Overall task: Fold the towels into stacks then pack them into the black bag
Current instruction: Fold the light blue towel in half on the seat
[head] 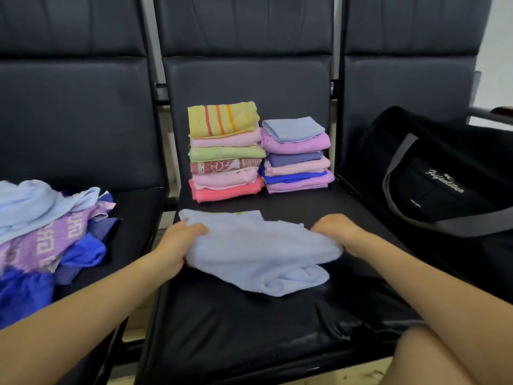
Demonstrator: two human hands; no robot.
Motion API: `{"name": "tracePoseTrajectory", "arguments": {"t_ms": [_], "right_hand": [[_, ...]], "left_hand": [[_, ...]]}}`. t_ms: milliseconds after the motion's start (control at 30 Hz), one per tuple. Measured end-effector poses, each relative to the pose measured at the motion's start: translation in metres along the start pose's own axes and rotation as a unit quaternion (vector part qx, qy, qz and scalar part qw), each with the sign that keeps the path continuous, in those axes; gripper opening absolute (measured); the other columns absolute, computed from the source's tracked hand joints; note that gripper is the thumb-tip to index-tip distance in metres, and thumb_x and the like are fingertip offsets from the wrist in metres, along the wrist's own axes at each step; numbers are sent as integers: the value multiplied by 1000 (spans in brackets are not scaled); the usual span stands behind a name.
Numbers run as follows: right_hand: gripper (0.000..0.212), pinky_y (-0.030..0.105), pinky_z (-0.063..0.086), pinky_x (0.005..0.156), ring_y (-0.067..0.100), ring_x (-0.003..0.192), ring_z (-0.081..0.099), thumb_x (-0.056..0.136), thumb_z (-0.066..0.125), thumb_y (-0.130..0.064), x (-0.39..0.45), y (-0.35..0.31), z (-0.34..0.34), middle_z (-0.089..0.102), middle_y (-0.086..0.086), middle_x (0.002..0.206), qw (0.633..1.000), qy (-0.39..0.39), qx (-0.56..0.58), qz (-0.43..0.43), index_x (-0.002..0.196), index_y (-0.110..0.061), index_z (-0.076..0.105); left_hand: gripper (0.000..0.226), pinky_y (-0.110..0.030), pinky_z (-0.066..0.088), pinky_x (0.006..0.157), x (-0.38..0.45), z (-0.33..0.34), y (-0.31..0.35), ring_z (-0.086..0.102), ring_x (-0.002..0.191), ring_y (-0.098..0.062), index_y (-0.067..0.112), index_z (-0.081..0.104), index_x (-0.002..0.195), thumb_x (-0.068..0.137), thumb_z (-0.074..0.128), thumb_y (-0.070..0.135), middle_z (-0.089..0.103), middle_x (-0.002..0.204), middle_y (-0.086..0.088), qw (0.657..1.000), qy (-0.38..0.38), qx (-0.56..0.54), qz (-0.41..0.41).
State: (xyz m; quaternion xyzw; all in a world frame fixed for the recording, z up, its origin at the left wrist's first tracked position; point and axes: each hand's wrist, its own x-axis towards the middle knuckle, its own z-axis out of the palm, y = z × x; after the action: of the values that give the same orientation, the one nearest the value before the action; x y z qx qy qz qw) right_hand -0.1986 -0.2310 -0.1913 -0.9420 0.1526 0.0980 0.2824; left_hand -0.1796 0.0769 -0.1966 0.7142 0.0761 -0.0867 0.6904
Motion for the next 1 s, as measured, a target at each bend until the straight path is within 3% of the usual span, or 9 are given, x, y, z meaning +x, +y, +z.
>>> {"name": "tracePoseTrajectory", "arguments": {"t_ms": [67,167,267,367,500,633,767,833,1000], "right_hand": [[25,19,38,53,13,61,50,88,52,-26,-8,6,6,55,0,69,983,-100,-151,20,67,-13,54],[33,29,45,67,19,71,54,85,51,-40,-12,17,10,63,7,82,984,-141,-102,23,79,-8,61],[39,30,40,62,18,64,47,84,52,-48,-10,22,16,53,5,69,997,-81,-10,8,63,-15,48],[31,37,48,66,17,67,53,86,50,-35,-1,22,19,62,1,76,997,64,-11,-47,72,-8,56],[19,36,51,73,18,81,61,90,50,-21,1,-2,22,63,-5,89,979,162,25,-119,86,-12,67],[15,25,45,87,14,97,57,92,56,-23,6,-27,41,58,-1,107,971,105,-1,-215,99,-19,68],[41,26,39,97,18,114,52,90,62,-39,13,-44,58,50,1,126,983,15,-3,-185,125,-18,55],[52,28,42,88,19,108,53,86,63,-51,17,-45,61,52,1,120,990,-14,5,-139,123,-16,51],[65,26,40,59,17,83,61,78,59,-66,14,-45,63,65,3,97,992,-76,97,-19,105,-7,64]], "left_hand": [[29,-26,50,71,-2,1,-8,61,90,-14,18,60,105,78,67,14,65,102,-3,973,-66,222,20],[7,-16,46,66,-11,12,-11,57,81,-5,22,62,79,75,65,27,61,89,8,897,-141,415,60],[34,-19,49,67,-14,18,-18,59,76,-3,15,66,64,73,66,47,64,77,14,882,-182,431,58],[48,-19,40,56,-14,16,-18,53,66,-3,14,61,66,86,56,57,59,74,8,876,-96,466,75],[42,-23,47,55,-14,14,-11,63,76,-12,26,60,91,83,52,67,60,99,2,913,-53,398,64],[27,-28,53,67,-4,20,-7,63,95,-18,26,62,92,85,63,52,58,114,-2,977,-23,214,8],[30,-27,42,92,8,30,-8,55,108,-17,16,59,117,97,49,36,56,127,-4,990,0,144,4],[38,-33,42,103,8,32,-7,57,112,-19,14,58,124,100,42,38,61,126,-7,999,-6,30,-13],[39,-39,45,90,2,27,2,63,100,-25,13,63,109,100,40,42,69,107,-12,974,-57,-214,-46]]}}
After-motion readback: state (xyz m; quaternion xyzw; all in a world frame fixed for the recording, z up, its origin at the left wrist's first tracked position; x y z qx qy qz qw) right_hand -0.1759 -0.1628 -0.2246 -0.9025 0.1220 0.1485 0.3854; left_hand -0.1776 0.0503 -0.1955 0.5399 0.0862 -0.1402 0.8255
